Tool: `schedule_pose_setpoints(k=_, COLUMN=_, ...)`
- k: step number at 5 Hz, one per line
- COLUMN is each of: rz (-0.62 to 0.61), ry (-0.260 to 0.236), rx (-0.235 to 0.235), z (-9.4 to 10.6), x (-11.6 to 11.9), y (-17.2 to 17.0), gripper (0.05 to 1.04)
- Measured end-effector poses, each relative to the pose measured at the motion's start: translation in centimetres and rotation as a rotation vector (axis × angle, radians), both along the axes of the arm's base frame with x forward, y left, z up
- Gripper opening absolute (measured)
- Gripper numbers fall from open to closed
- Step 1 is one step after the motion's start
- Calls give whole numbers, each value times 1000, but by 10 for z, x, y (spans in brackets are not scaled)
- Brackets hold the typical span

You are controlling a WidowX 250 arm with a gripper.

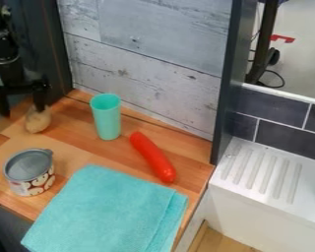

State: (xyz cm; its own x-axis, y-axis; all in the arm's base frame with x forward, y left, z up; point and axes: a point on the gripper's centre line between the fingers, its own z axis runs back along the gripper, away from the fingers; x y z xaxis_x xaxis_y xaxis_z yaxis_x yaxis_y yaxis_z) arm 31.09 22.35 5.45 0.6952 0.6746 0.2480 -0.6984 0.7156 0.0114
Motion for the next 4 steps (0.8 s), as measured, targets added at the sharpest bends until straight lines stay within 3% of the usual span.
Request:
schedule_pose_setpoints(k=2, rz=48, ry=27, rx=-44, z=-21, x=2, y=0, gripper=1001)
schedule_pose_setpoints(k=3, rz=64, ry=21, rx=-64, z=-28, x=5, y=-2, gripper=1001)
schedule_pose_setpoints(k=4, rz=64, ry=-15, rx=-63, z=-27, x=10, y=-1, gripper=940)
